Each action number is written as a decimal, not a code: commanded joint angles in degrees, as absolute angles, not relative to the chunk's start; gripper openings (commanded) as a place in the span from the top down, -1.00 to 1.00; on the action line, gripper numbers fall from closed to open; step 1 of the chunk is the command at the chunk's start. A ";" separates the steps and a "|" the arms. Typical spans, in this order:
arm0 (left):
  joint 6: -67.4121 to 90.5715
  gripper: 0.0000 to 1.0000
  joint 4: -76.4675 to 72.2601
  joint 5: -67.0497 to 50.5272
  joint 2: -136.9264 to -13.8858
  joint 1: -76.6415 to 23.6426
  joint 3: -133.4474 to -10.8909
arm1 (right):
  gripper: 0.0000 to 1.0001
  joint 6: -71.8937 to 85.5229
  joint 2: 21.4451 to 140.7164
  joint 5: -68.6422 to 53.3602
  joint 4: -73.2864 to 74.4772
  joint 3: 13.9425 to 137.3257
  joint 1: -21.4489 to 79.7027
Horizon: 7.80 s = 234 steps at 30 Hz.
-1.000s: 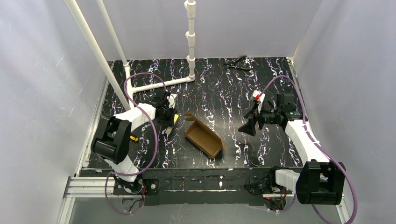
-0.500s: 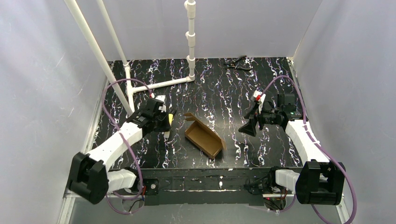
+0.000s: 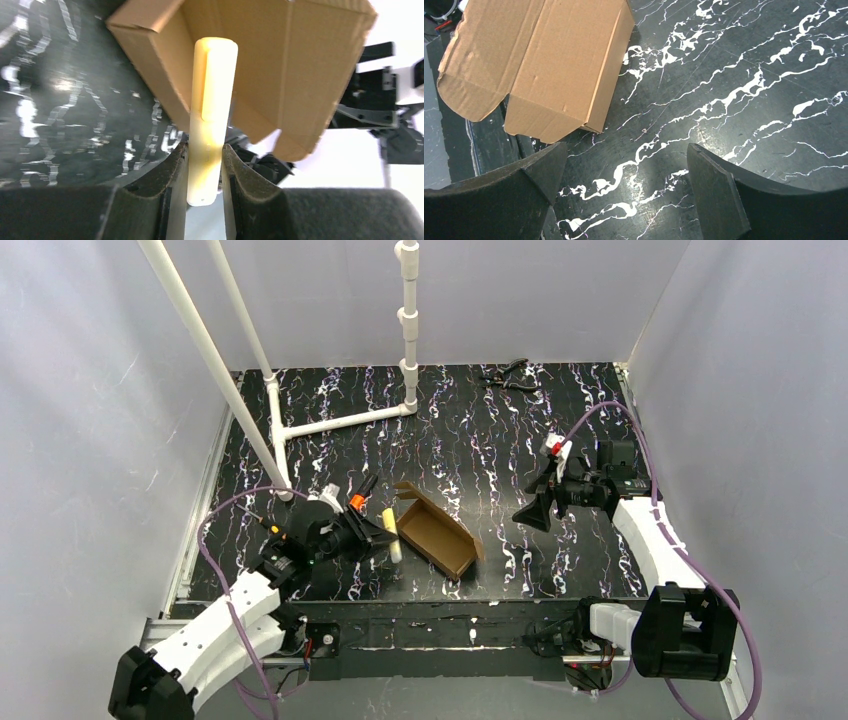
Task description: Fold the paper box
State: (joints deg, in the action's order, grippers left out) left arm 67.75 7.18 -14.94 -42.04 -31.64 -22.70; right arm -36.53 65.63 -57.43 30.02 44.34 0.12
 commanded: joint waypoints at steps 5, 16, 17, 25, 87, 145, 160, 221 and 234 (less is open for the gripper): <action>88.15 1.00 -2.42 -5.98 -48.48 -43.10 -25.90 | -0.97 -37.55 63.76 -59.46 30.42 44.56 -1.08; 89.14 0.28 -4.02 -2.04 -73.36 -46.82 -39.12 | -0.97 -38.78 63.02 -59.55 31.62 44.90 -1.14; 87.71 0.10 -3.52 -2.48 -73.68 -46.81 -39.23 | -0.97 -38.90 63.09 -59.57 31.79 44.91 -1.14; 56.70 -0.54 9.74 -1.07 -55.53 -45.02 -33.77 | -0.97 -39.53 63.50 -59.32 32.13 44.82 -1.14; 1.76 0.36 34.27 -3.34 -109.52 -18.80 -76.65 | -0.97 -40.57 66.09 -57.96 32.87 45.18 -1.23; 91.21 0.46 -9.58 -2.25 -73.99 -48.03 -35.26 | -0.97 -41.23 65.04 -58.94 33.82 45.08 -2.46; 60.16 -0.46 -2.46 -8.25 -52.90 -46.29 -23.58 | -0.97 -50.81 64.64 -59.32 41.61 47.05 -2.42; 42.11 -0.49 7.08 -8.68 -43.95 -23.24 -23.75 | 0.97 -58.90 93.64 -19.67 56.09 93.25 40.01; 41.78 0.30 -2.76 -6.72 -64.75 -23.25 -32.61 | -0.73 -47.09 83.61 -35.95 59.89 95.34 27.95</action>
